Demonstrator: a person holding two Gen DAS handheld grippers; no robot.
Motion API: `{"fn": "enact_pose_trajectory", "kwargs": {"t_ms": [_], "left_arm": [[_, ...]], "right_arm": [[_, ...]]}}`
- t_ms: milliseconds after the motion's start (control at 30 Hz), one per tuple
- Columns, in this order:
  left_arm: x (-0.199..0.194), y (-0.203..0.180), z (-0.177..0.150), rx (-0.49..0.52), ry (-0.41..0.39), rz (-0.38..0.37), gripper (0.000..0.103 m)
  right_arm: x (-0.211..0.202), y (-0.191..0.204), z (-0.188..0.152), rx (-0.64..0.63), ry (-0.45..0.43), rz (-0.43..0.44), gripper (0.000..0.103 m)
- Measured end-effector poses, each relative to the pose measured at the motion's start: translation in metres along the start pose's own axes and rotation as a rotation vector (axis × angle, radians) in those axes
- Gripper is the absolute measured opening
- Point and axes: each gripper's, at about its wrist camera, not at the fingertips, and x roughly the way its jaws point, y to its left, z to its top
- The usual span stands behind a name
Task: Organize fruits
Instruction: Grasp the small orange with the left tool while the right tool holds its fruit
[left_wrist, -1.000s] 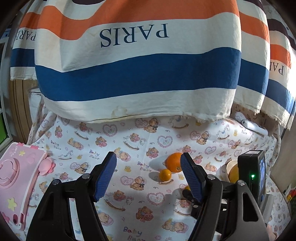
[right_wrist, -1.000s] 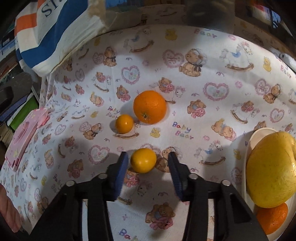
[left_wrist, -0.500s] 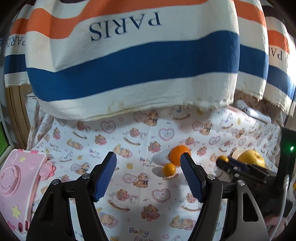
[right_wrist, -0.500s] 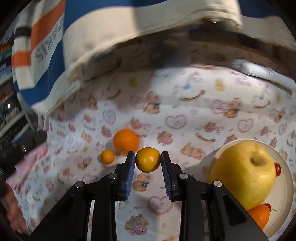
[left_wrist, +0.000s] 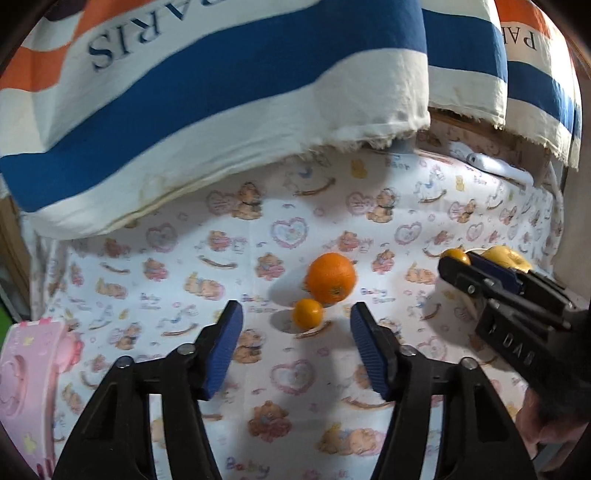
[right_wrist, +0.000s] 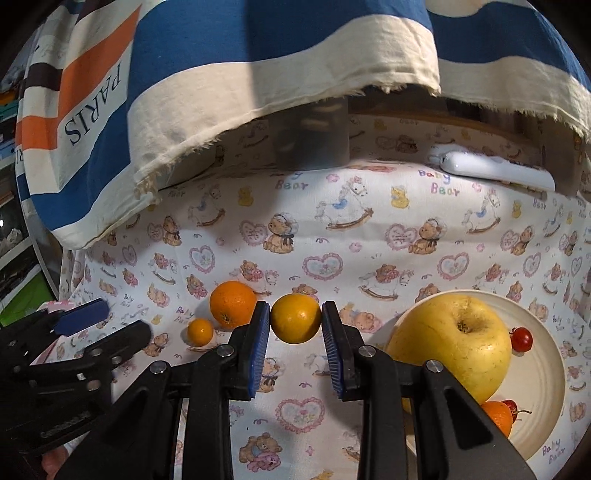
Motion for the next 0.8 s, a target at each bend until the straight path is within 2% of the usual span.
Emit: {"fn": "enact_pose_trajectory", "kwargs": {"t_ms": [33, 100, 267, 467, 567, 700, 800], "left_arm": [[0.005, -0.001, 0.002, -0.004, 0.021, -0.024, 0.053], [0.017, -0.002, 0.007, -0.004, 0.087, -0.058, 0.043], [0.045, 0.000, 0.014, -0.004, 0.191, -0.054, 0.033], [0.067, -0.006, 0.019, 0.019, 0.240, -0.057, 0.031], [0.080, -0.008, 0.017, 0.030, 0.274, -0.005, 0.031], [0.085, -0.005, 0.019, -0.003, 0.284, -0.039, 0.029], [0.087, -0.008, 0.022, 0.003, 0.291, -0.032, 0.029]], "right_arm": [[0.000, 0.000, 0.000, 0.001, -0.003, 0.000, 0.030], [0.000, -0.002, 0.000, 0.013, 0.001, 0.003, 0.030], [0.004, -0.005, 0.000, 0.036, 0.024, 0.006, 0.030], [0.006, -0.006, 0.001, 0.045, 0.039, 0.012, 0.030], [0.008, -0.007, 0.001, 0.052, 0.047, 0.015, 0.030], [0.008, -0.005, 0.002, 0.042, 0.048, 0.014, 0.030], [0.009, -0.001, 0.003, 0.023, 0.051, 0.015, 0.030]]}}
